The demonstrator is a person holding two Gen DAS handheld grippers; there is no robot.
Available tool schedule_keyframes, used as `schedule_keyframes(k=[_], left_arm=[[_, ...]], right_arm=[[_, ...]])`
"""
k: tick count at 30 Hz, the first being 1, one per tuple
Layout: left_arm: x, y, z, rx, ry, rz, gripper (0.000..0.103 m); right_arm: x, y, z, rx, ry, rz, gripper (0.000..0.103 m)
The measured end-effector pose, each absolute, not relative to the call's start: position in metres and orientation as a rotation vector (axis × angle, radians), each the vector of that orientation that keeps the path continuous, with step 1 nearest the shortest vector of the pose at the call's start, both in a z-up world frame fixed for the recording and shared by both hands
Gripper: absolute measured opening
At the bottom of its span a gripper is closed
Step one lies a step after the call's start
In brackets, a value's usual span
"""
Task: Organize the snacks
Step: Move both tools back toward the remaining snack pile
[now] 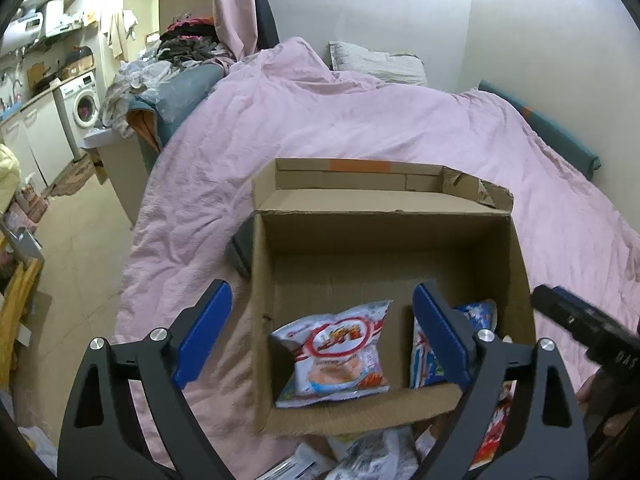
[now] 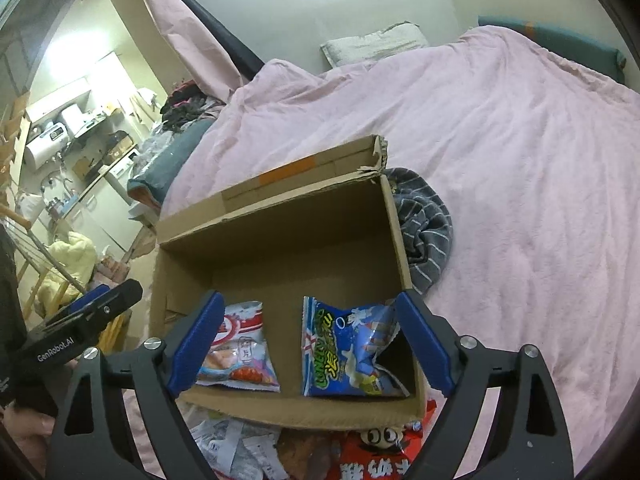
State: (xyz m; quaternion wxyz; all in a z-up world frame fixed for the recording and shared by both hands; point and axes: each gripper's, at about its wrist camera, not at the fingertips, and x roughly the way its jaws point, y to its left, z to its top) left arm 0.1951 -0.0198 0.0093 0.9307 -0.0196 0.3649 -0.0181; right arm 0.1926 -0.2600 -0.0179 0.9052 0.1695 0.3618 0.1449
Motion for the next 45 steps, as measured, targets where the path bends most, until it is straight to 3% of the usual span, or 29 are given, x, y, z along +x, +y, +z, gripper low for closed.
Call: schedule_keyframes(k=[5,18,45], left_arm=[[0.161,-0.004,0.021,0.013,0.713,0.047,0.09],[0.111,0.028,0.037,-0.033,0.767,0.07,0.09],[0.113,0.07,-0.065,-0.086,1.1,-0.009,0.09]], right_arm=[[0.169,-0.266,-0.003,0.373,0.72,0.307,0.098],[0.111,-0.274,0.0,0.374,0.762,0.31,0.099],[0.112,-0.279,-0.067,0.481,1.06,0.232,0.098]])
